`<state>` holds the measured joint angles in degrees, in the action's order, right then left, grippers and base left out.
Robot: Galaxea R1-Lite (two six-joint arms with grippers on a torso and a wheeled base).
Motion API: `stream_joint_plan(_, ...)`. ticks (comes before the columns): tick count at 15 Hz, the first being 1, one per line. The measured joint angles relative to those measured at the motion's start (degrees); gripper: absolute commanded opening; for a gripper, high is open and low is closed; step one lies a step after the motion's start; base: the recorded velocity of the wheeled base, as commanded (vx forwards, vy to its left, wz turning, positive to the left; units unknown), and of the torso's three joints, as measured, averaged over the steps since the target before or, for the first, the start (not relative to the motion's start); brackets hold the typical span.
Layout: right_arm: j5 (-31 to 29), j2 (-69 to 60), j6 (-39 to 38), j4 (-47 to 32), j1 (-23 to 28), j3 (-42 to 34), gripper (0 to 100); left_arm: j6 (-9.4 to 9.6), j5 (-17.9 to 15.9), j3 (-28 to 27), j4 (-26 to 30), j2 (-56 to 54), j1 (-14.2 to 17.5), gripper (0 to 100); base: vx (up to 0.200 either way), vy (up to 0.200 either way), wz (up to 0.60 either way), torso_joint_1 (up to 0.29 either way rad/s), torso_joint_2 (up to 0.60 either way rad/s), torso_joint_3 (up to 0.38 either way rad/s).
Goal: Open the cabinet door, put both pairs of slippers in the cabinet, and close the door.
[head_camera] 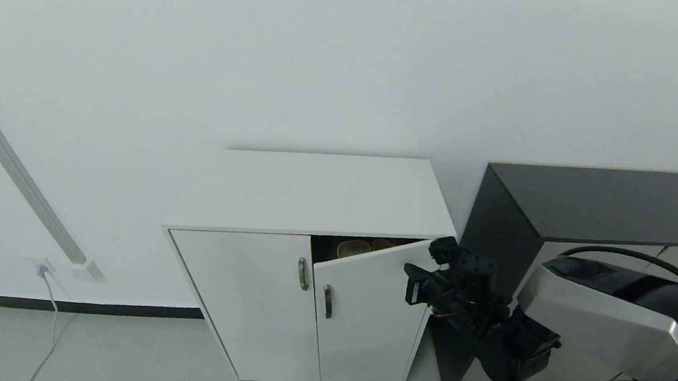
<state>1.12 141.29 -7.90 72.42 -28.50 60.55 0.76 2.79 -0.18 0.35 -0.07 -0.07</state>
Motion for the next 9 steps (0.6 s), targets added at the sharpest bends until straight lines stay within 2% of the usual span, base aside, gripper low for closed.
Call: stream_joint_plan(9,-0.11,1.16,-0.01,-1.15,0.15,2.26,0,0.0,0.0,0.0,0.0,0.0,0.0,0,0.0,0.0,0.0,0.0,0.0,0.0)
